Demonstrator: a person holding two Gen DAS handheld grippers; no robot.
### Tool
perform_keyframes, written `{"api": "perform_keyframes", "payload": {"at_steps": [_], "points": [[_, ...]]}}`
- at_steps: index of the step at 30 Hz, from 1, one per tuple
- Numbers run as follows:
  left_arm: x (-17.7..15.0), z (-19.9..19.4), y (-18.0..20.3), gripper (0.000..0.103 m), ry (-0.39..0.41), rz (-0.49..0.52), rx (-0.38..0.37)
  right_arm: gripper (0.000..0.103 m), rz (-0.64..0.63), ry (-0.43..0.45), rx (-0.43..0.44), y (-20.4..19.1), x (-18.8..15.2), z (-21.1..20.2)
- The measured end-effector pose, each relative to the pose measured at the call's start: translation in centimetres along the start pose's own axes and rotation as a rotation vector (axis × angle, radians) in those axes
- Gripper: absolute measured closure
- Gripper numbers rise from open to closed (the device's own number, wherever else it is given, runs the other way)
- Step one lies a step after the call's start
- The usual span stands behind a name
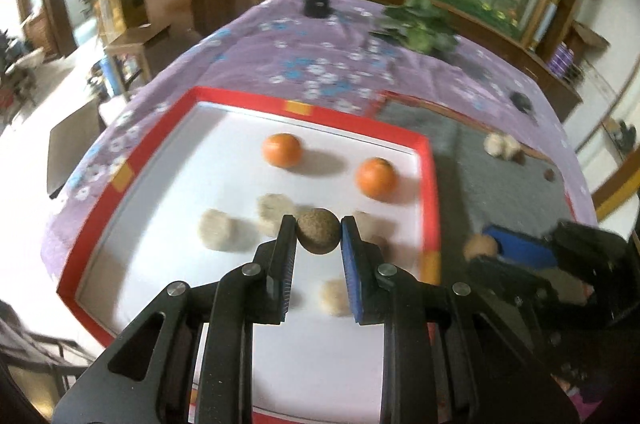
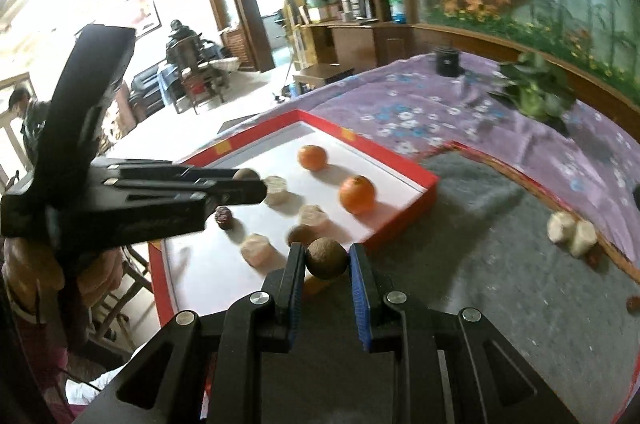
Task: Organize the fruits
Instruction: 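Lower both nuts into the tray and open both grippers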
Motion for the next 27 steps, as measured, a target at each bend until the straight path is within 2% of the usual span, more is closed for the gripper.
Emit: {"api": "perform_keyframes", "payload": {"at_steps": [5, 10, 18, 27], "points": [[0.7, 1.2, -3.6, 0.081, -0.016, -0.089, 0.024, 0.082, -0.029, -0.03, 0.021, -1.4, 1.1, 2.2], [0.9, 2.1, -5.8, 0.081, -0.028, -0.135, 0.044, 0.082, -0.079, -0.048, 0.045, -3.2, 2.5, 3.9], [1.5, 2.5, -7.4, 0.081, -0.025, -0.179, 0.054, 0.082, -0.146, -0.115, 0.039, -4.9, 3.7, 7.9], [2.7, 3.6, -7.6, 0.081, -0.037, -0.191, 0.093, 0.082, -0.119, -0.157, 0.046, -4.4, 3.9, 10.0]]}}
Point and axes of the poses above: each gripper's, at about its wrist camera, not at the fingertips, and z roughly the way its jaws point, y to its right, x to its top, the point moved 6 cm from there along z, roughly the way its jaws point, and after that the axes turned 8 degrees about -y, right-handed, at the moved point
